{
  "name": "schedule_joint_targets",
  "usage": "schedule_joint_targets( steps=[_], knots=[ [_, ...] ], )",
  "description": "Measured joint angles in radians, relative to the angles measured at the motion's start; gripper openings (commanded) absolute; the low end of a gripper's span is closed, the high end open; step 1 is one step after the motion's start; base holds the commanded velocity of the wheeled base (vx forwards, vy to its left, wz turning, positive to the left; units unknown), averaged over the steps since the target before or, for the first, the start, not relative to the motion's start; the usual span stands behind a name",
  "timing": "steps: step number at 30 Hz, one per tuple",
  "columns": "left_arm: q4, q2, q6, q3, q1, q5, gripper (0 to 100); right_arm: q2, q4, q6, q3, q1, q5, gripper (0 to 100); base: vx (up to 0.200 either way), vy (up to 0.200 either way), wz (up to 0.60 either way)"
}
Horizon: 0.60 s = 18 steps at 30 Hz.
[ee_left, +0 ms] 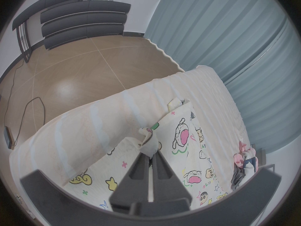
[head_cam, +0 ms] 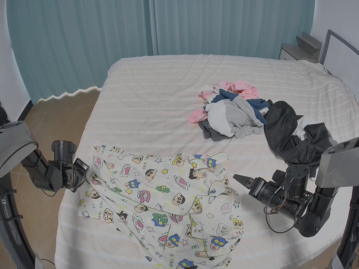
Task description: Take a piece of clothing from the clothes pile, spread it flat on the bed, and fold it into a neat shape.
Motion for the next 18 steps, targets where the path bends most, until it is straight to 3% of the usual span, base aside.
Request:
schedule_joint_targets(
  steps=[9,10,18],
  knots=[
    [-0.005,0.008,0.028,-0.011,0.000,0.000,0,0.000,0.000,0.000,0.000,-0.004,-0.002,100,0.000,0.000,0.00],
    [-0.005,0.008,0.028,-0.011,0.000,0.000,100,0.001,0.000,0.000,-0.001,-0.004,-0.001,100,0.000,0.000,0.00],
    [-0.005,0.011,0.019,-0.006,0.000,-0.007,100,0.000,0.000,-0.004,-0.016,-0.008,0.000,100,0.000,0.000,0.00]
  ],
)
